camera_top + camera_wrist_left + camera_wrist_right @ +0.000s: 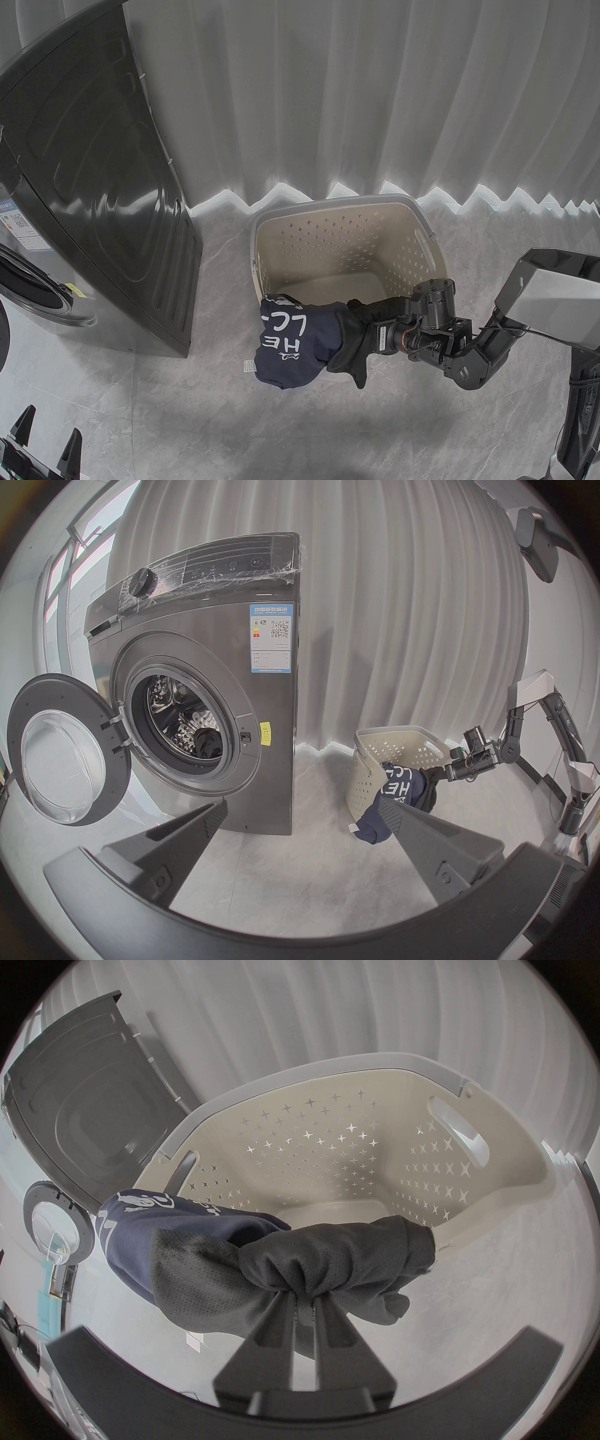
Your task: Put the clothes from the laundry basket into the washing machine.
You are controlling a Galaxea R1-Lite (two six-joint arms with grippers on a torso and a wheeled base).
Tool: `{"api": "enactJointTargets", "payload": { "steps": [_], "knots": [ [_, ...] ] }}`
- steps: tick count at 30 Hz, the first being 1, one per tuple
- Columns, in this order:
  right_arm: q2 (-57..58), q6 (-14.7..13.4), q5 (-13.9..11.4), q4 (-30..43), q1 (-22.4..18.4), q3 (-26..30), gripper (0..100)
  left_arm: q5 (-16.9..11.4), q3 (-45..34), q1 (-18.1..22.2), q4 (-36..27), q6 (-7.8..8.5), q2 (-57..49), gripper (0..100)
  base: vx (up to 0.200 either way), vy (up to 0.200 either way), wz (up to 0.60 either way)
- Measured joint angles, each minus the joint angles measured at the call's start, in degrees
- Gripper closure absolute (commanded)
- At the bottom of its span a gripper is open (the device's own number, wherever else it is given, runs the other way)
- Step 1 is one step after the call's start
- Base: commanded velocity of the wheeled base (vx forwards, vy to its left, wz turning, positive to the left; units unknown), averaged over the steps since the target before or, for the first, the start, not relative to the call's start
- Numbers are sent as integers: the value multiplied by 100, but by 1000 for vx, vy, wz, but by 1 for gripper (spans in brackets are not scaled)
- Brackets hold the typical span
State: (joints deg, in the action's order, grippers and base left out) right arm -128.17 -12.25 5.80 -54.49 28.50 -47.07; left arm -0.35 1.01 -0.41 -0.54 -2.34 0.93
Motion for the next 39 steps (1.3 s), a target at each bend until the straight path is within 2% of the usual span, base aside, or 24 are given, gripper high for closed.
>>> {"api": "enactJointTargets", "payload": {
  "steps": [10, 24, 31, 39],
  "knots": [
    [522, -22, -9, -16, 73, 402, 100, 0, 0, -5, 0, -12, 0, 0, 0, 0, 0],
    [2922, -77, -15, 2, 457, 1532, 100, 2, 0, -2, 0, -4, 0, 0, 0, 0, 0],
    [4052, -55, -228, 0, 700, 1926, 100, 0, 0, -2, 0, 0, 0, 0, 0, 0, 0],
    [4865, 77, -323, 5, 895, 2011, 100, -7, 0, -2, 0, 23, 0, 0, -50, 0, 0]
  ]
}}
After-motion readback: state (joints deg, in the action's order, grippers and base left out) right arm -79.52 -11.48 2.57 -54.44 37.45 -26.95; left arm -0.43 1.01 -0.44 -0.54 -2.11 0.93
